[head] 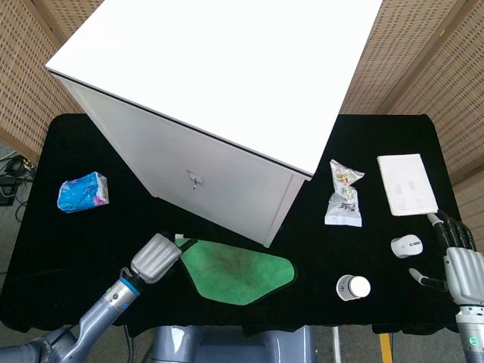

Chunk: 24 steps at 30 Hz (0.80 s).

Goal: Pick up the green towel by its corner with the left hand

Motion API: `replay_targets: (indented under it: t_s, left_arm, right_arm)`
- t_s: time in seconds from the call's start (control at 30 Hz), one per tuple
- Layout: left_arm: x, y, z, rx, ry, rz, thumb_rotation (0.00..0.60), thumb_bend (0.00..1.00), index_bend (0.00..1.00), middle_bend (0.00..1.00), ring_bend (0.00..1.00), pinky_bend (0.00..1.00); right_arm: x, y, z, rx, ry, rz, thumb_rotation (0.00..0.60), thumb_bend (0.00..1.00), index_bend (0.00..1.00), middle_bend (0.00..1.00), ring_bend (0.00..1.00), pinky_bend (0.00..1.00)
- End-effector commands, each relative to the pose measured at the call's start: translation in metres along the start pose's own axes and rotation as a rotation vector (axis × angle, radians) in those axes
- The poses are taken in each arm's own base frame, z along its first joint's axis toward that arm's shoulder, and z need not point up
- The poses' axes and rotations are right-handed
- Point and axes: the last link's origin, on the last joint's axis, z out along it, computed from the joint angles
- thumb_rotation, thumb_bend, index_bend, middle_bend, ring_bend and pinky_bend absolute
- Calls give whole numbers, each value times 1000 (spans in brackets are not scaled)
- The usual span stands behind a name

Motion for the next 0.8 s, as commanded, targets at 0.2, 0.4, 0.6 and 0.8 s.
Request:
replay_targets:
  t_s: [0.2,0.4,0.6,0.8]
  left_arm:
    - [-4,25,45,-15,-115,69,600,40,168,813,648,536]
    - [-10,16,45,16,-166,120,600,21,164,813,648,536]
    - [-16,11,38,24,-190,120,600,24,164,813,648,536]
    - [-25,9,39,31,-196,147,600,25,164,813,648,536]
  right_arm:
    - [3,2,0,0,-1,17,600,115,0,0,0,0]
    - [5,3,0,1,6,28,600,116,0,0,0,0]
    - [4,2,-1,4,1,24,600,115,0,0,0,0]
    - [2,1,-1,4,1,21,600,115,0,0,0,0]
